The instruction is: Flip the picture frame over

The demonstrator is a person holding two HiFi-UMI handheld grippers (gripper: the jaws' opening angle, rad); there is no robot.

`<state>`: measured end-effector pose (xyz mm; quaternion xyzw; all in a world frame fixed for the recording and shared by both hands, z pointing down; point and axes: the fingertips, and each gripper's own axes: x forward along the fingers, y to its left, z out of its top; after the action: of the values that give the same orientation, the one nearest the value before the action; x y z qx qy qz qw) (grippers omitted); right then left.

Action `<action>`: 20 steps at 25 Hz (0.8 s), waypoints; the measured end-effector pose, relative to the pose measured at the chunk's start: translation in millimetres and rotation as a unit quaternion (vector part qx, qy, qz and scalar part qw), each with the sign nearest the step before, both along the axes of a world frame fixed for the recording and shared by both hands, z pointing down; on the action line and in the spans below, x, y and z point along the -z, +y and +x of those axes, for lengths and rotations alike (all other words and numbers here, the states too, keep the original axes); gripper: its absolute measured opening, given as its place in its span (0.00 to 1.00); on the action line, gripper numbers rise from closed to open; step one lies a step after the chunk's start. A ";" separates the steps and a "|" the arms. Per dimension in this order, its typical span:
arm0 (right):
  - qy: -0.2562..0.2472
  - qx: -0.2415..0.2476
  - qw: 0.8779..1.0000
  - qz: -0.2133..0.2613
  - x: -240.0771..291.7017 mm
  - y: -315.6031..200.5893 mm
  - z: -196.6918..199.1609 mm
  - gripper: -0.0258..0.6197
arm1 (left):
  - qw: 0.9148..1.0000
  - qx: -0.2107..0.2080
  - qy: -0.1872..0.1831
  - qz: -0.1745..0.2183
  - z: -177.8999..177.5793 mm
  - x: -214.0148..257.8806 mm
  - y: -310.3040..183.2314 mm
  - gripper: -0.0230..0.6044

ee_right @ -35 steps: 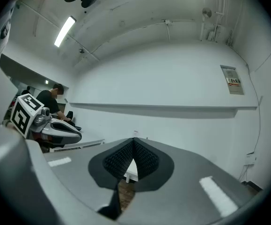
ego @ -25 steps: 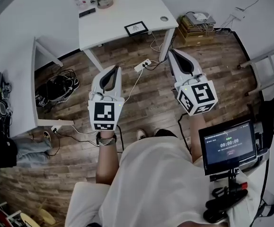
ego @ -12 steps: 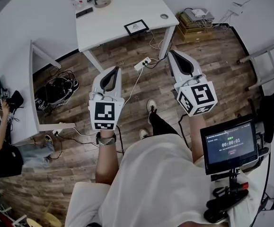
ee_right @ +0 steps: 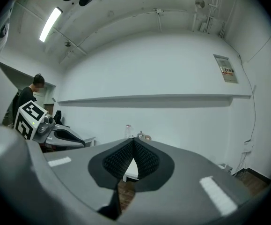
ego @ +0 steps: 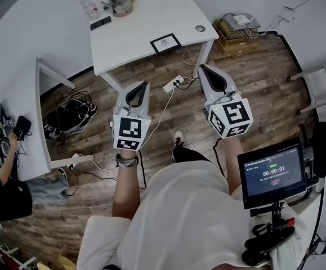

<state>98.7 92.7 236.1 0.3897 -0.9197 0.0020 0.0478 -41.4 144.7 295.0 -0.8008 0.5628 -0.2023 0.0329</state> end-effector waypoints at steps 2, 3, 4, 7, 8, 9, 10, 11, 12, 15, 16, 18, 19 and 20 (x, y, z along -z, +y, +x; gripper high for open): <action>0.004 -0.002 1.000 -0.009 -9.1 -21.3 -3.1 0.04 | 1.000 0.003 -0.010 -0.007 -3.4 -6.0 -23.1 0.06; 0.005 -0.002 1.000 -0.015 -15.1 -34.3 -4.0 0.04 | 1.000 0.007 -0.013 -0.010 -4.9 -10.4 -37.1 0.06; 0.006 0.000 1.000 -0.021 -22.4 -48.8 -4.2 0.04 | 1.000 0.011 -0.016 -0.014 -5.7 -16.5 -52.4 0.07; 0.010 0.003 0.999 -0.038 -42.8 -88.6 -2.7 0.05 | 0.999 0.013 -0.032 -0.032 -3.6 -37.7 -93.8 0.09; 0.011 0.002 0.999 -0.040 -46.3 -96.4 -2.8 0.05 | 0.998 0.010 -0.042 -0.036 -2.3 -42.2 -102.4 0.10; 0.013 0.003 0.999 -0.042 -49.1 -101.4 -3.4 0.05 | 0.998 0.006 -0.053 -0.038 -1.0 -46.1 -108.5 0.11; 0.015 0.004 0.999 -0.043 -51.9 -103.9 -4.1 0.05 | 0.997 0.003 -0.065 -0.040 0.3 -50.1 -112.3 0.11; 0.017 0.006 0.999 -0.043 -55.1 -104.4 -4.6 0.06 | 0.996 0.000 -0.076 -0.041 1.7 -54.3 -114.1 0.12; 0.020 0.007 0.999 -0.044 -58.5 -104.3 -4.7 0.06 | 0.995 -0.001 -0.086 -0.042 3.2 -58.5 -115.2 0.12; 0.024 0.009 0.999 -0.046 -68.4 -107.0 -3.3 0.06 | 0.992 -0.009 -0.116 -0.049 8.7 -70.9 -119.5 0.13; 0.026 0.010 0.998 -0.047 -71.2 -107.7 -2.9 0.06 | 0.991 -0.012 -0.125 -0.051 10.2 -74.5 -120.3 0.14; 0.037 0.013 0.998 -0.046 -75.9 -106.9 -3.1 0.07 | 0.988 -0.019 -0.144 -0.054 11.0 -80.2 -120.5 0.14; 0.043 0.014 0.998 -0.045 -78.3 -106.4 -3.1 0.07 | 0.987 -0.022 -0.152 -0.054 10.4 -82.8 -120.9 0.14; 0.047 0.014 0.998 -0.045 -81.3 -106.8 -2.6 0.07 | 0.985 -0.025 -0.160 -0.054 9.6 -85.8 -122.4 0.15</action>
<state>96.1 -14.1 317.4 0.3736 -0.9209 0.0248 0.1085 -31.8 22.3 380.8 -0.7726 0.5180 -0.3573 0.0843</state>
